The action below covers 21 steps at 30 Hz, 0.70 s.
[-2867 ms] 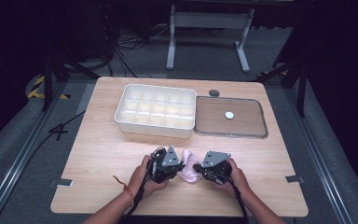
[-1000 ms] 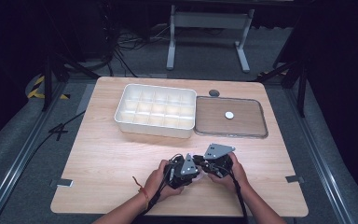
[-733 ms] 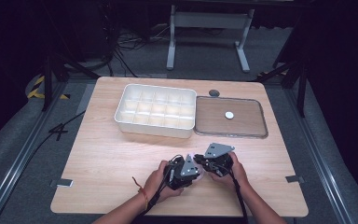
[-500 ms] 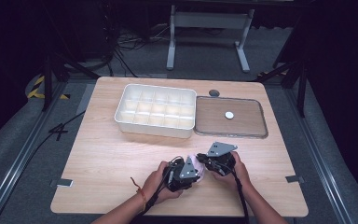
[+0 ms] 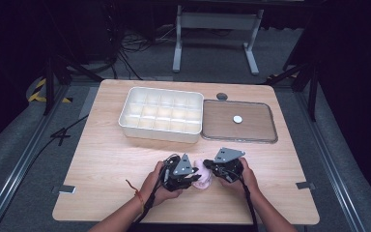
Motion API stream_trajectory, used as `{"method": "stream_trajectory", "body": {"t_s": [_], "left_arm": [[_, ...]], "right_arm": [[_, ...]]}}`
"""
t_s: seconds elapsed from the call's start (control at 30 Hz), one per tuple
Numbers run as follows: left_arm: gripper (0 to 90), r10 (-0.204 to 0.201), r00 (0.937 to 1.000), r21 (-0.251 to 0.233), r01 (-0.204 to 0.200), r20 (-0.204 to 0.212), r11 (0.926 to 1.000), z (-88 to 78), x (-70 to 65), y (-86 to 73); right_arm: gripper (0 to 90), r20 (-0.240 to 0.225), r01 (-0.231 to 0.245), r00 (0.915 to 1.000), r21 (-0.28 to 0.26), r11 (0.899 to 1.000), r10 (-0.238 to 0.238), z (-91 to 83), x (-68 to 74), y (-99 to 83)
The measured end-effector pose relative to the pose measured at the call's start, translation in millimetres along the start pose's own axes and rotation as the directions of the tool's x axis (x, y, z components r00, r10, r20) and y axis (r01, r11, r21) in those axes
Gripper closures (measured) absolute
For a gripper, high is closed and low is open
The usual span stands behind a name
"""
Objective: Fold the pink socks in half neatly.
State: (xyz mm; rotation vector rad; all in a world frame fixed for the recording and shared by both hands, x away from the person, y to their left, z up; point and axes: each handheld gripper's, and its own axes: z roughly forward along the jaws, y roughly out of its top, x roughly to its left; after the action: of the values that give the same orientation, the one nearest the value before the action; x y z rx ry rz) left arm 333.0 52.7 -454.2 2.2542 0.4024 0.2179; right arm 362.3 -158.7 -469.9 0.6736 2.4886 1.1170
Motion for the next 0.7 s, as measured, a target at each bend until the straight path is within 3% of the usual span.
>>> {"method": "stream_trajectory", "body": {"t_s": [0.2, 0.23, 0.33, 0.4, 0.7], "left_arm": [[72.7, 0.063, 0.9977, 0.039, -0.064, 0.023, 0.9972, 13.6, -12.8, -2.7], [72.4, 0.063, 0.9978, 0.042, -0.063, 0.021, 0.9971, 15.5, -13.8, -3.8], [72.1, 0.121, 0.9926, 0.056, -0.120, -0.007, 0.9911, 17.3, -18.6, -4.7], [71.4, 0.139, 0.9901, 0.059, -0.137, -0.023, 0.9888, 18.4, -22.1, -5.4], [71.4, 0.131, 0.9913, 0.049, -0.130, -0.016, 0.9903, 19.6, -21.2, -7.4]], "right_arm": [[87.6, 0.003, 0.016, 0.9999, 0.000, 1.000, -0.016, 0.6, 1.6, 0.6], [87.6, 0.005, 0.018, 0.9998, 0.001, 1.000, -0.018, 0.6, 1.9, 0.7], [87.6, 0.007, 0.020, 0.9998, 0.004, 1.000, -0.020, 0.5, 1.9, 0.8], [87.2, 0.012, 0.024, 0.9996, 0.007, 1.000, -0.024, 0.4, 2.1, 0.8], [86.0, 0.049, 0.018, 0.9986, 0.016, 1.000, -0.019, -2.9, -1.4, 1.8]]}}
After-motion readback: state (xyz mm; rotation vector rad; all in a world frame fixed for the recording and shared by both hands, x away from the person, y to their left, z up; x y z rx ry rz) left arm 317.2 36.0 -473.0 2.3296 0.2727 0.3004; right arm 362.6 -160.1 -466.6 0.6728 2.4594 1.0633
